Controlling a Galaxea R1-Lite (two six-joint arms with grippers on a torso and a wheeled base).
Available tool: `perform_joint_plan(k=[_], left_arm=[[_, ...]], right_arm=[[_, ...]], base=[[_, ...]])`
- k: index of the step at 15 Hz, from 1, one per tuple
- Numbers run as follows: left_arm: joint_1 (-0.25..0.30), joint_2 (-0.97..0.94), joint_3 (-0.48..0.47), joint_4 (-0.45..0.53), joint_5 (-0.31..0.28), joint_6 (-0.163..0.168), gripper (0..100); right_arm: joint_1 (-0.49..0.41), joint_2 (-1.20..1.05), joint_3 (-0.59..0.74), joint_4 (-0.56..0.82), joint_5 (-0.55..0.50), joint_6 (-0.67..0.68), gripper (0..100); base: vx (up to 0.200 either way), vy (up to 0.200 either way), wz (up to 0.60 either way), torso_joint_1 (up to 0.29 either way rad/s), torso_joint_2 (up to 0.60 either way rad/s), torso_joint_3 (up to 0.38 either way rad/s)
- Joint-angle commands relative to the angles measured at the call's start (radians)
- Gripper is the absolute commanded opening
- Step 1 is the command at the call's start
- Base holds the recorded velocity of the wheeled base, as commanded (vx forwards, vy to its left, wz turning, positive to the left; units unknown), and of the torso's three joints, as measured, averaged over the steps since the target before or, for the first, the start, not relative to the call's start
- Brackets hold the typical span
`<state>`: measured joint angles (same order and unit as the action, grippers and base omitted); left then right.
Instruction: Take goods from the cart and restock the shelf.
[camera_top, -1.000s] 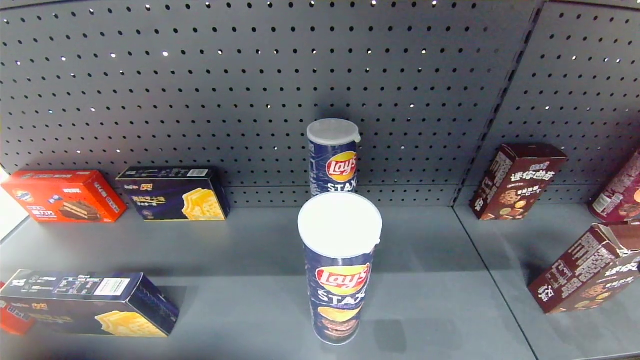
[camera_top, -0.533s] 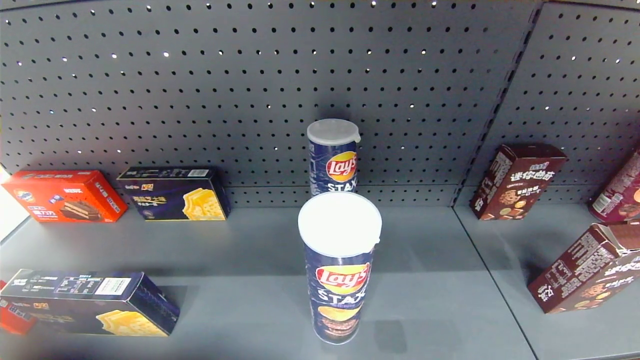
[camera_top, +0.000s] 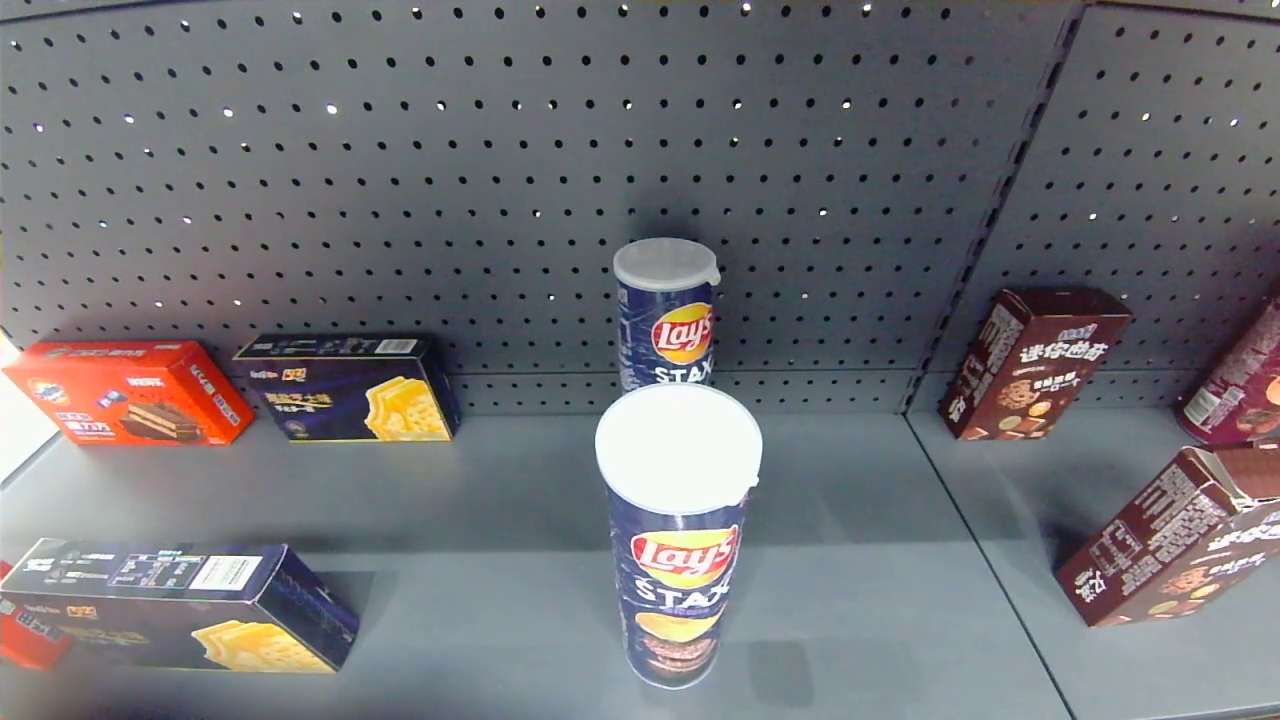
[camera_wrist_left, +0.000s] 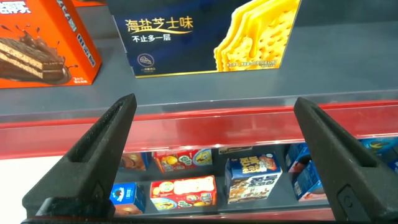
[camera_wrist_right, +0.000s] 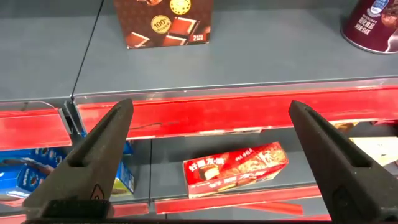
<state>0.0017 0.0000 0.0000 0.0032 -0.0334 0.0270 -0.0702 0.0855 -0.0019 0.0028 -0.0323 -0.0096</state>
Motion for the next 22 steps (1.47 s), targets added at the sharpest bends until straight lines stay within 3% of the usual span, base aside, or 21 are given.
perform_joint_plan(k=[1,22], left_arm=[[0.0,0.002,0.0,0.0,0.0,0.001,100],[0.001,0.002,0.0,0.0,0.003,-0.004,100]], right_arm=[[0.0,0.005,0.002,0.0,0.0,-0.001,100],[0.0,0.007,0.002,0.0,0.002,0.0,100]], base=[[0.0,0.0,0.0,0.0,0.0,0.0],[-0.01,0.0,0.0,0.0,0.0,0.0]])
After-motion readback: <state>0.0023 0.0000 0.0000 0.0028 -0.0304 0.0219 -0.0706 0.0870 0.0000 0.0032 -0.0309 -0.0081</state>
